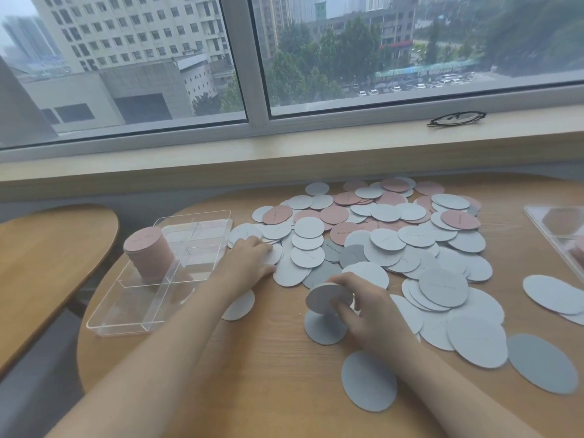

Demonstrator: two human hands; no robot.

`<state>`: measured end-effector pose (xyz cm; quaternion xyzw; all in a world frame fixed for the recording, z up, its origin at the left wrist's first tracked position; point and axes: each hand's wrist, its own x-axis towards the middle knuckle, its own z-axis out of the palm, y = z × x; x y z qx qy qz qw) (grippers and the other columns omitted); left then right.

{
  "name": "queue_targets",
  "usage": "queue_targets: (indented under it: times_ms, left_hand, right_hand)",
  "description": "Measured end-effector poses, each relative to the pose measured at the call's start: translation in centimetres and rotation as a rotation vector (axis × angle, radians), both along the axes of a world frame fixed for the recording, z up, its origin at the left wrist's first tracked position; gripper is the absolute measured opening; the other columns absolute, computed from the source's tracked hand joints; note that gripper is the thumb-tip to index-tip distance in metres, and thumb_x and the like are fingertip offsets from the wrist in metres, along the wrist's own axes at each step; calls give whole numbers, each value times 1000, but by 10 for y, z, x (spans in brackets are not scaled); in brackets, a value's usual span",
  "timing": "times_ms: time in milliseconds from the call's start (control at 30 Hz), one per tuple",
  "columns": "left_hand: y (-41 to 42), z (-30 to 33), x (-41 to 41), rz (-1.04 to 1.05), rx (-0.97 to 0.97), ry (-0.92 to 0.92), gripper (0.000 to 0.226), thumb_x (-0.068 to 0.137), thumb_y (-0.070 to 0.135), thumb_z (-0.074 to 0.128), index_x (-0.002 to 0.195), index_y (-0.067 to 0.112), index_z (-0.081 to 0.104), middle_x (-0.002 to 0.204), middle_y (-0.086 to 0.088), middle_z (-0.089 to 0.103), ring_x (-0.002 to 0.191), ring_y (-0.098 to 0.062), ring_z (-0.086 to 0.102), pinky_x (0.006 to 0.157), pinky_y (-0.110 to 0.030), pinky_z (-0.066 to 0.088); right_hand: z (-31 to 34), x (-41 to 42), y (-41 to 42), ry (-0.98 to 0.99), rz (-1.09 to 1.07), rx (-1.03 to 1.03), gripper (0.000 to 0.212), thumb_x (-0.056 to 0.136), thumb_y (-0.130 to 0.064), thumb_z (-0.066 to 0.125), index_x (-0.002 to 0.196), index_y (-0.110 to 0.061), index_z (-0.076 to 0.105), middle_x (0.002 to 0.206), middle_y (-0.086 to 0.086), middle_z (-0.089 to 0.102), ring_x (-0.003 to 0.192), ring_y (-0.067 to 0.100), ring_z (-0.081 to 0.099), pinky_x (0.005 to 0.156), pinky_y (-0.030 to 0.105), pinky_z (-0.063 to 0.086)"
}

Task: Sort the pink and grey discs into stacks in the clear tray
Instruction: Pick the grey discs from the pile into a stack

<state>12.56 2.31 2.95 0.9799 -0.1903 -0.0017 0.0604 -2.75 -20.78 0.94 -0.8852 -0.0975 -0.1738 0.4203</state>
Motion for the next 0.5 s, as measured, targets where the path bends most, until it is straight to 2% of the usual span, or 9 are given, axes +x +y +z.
queue_targets:
  times_ms: [100, 167, 200, 267, 300, 367, 433, 500]
  left_hand:
    - [3, -6, 5, -79, 80, -87, 45, 94, 27, 62, 137, 14, 57, 130, -8, 55, 119, -30, 50, 87, -39, 46]
    - [6, -12, 6, -169, 100, -194, 34, 81, 14, 71, 113, 5, 68, 104, -15, 64, 93, -38, 62, 66, -39, 48]
    - [8, -16, 8, -195, 110, -253, 27, 73, 10, 75, 100, 4, 70, 91, -14, 65, 78, -37, 63, 56, -36, 47]
    - [8, -16, 7, -229, 107, -378, 11, 73, 8, 66, 83, 7, 68, 73, -9, 63, 59, -31, 60, 41, -31, 44]
    - [7, -15, 6, -229, 85, -423, 10, 76, 9, 58, 81, 8, 67, 69, -7, 62, 56, -30, 59, 37, -30, 44]
    - [6, -12, 2, -161, 19, -460, 13, 79, 2, 58, 84, 9, 68, 65, -5, 62, 54, -30, 60, 37, -35, 48]
    - [8, -4, -5, -26, -85, -428, 21, 81, -1, 67, 97, 12, 70, 71, -5, 67, 62, -33, 63, 48, -37, 51]
    - [10, 6, -15, 66, -209, -369, 27, 90, 8, 62, 113, 19, 69, 81, -5, 70, 74, -34, 65, 61, -34, 45]
  right_hand:
    - [0, -1, 0, 3, 5, -1, 26, 87, -8, 66, 107, -24, 65, 94, -25, 61, 83, -8, 53, 69, 5, 36]
    - [1, -1, 0, 5, 6, 2, 26, 86, -7, 66, 107, -24, 65, 93, -27, 60, 81, -9, 52, 68, 5, 36]
    - [1, -2, 1, 5, 7, 2, 26, 86, -7, 66, 106, -24, 65, 93, -27, 60, 81, -10, 52, 68, 5, 36]
    - [1, -2, 1, 1, 11, 4, 26, 86, -8, 66, 106, -24, 65, 94, -26, 61, 81, -9, 52, 68, 6, 36]
    - [1, -2, 1, 0, 12, 6, 26, 86, -8, 66, 106, -24, 64, 94, -25, 61, 82, -8, 53, 68, 6, 36]
    - [2, -2, 1, 2, 8, 8, 25, 86, -9, 66, 107, -24, 64, 94, -25, 61, 82, -8, 53, 68, 6, 36]
    - [2, -2, 0, 5, 2, 20, 25, 87, -8, 66, 107, -23, 65, 93, -26, 60, 82, -8, 53, 68, 6, 37]
    - [2, -2, 0, 6, -6, 39, 25, 87, -7, 66, 106, -23, 65, 92, -27, 59, 80, -5, 54, 67, 7, 38]
